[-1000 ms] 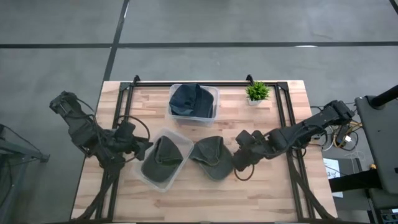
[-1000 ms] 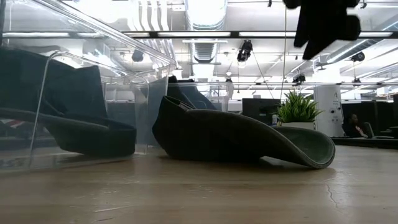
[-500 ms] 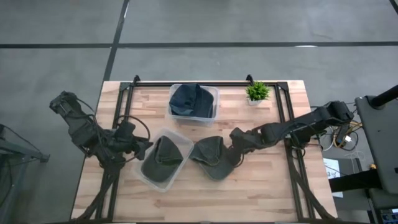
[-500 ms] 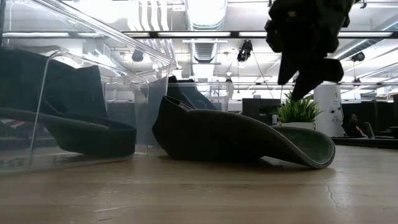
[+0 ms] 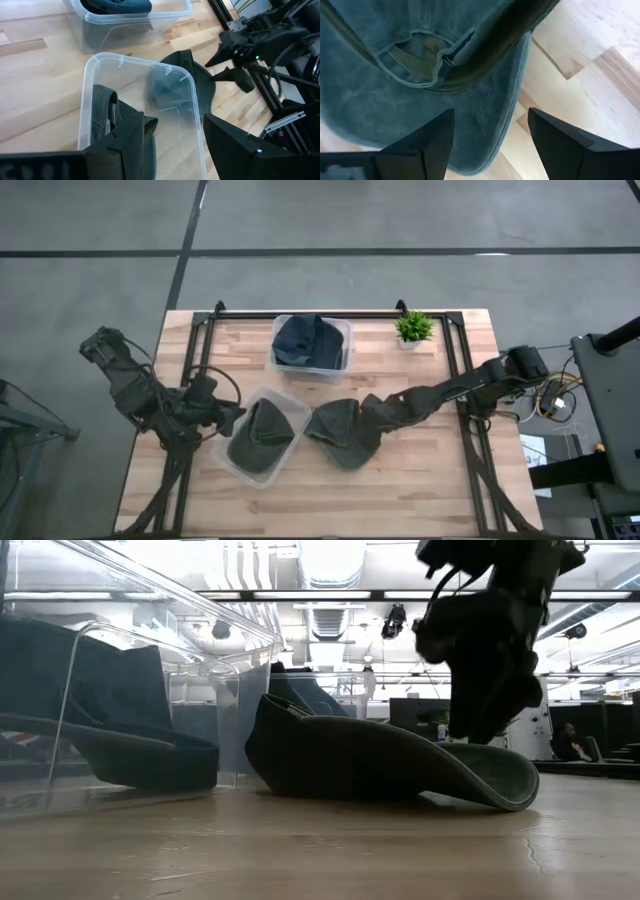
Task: Pick & Place hat
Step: Put the black cap into the bottom transparent bin
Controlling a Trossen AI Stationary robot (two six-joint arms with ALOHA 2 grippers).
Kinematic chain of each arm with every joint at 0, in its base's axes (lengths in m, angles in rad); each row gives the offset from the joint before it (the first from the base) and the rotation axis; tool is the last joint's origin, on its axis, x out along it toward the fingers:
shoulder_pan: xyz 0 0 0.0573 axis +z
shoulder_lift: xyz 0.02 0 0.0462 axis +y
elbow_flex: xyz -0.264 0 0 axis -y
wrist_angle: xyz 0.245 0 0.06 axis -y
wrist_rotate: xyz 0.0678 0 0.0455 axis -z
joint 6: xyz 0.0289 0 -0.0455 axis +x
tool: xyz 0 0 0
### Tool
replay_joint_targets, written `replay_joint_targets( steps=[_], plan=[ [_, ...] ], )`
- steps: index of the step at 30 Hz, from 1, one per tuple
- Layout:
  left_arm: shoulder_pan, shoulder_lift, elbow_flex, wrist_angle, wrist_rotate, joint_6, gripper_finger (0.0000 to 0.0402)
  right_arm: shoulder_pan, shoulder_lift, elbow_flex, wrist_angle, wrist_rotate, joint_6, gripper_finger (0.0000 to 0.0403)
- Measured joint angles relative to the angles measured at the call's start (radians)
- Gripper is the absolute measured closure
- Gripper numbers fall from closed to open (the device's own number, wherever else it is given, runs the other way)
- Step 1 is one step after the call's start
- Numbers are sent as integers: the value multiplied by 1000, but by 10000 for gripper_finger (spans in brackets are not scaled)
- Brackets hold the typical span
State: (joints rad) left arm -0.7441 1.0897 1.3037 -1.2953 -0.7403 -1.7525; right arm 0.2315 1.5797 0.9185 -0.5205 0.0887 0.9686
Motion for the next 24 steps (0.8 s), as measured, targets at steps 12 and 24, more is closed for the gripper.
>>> replay_joint_targets(
  steps=[12, 24],
  plan=[
    [0, 0, 0, 1, -1, -2, 205, -9, 162, 12, 60, -93, -23, 175],
    [0, 0, 0, 0, 2, 15, 205, -7, 122, 10, 66, -124, 3, 280]
  ],
)
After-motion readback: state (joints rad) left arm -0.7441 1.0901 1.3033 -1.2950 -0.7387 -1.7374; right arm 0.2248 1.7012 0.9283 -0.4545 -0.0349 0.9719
